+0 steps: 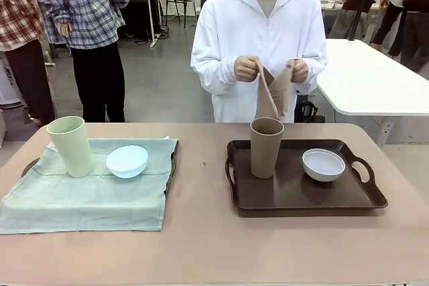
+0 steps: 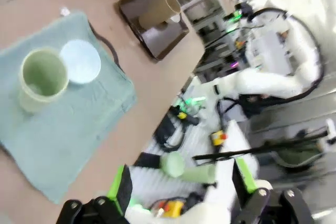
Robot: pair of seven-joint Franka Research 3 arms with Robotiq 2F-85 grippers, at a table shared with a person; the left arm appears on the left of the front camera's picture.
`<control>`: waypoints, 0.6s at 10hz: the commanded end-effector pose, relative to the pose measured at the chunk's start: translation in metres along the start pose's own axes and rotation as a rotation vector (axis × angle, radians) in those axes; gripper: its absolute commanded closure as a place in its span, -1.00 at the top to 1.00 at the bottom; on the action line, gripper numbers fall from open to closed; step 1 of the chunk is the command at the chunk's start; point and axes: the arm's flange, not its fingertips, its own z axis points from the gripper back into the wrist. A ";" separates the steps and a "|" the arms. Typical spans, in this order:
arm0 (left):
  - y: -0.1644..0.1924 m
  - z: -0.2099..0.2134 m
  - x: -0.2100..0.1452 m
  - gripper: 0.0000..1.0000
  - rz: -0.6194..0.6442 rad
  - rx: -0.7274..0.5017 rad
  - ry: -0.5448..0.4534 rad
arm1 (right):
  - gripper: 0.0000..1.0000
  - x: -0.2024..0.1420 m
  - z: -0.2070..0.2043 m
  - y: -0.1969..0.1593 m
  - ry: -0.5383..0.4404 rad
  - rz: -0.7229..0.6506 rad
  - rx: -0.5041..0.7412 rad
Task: Set up a tray with a mat and arrange the tableware.
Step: Pick up the Picnic Bowl and Reusable plastic cup from the Handle tray in front of the human's position and hold them in the air.
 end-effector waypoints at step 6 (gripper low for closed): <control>-0.089 -0.101 0.116 1.00 -0.453 0.385 0.397 | 0.73 0.038 -0.089 0.021 -0.013 0.052 -0.545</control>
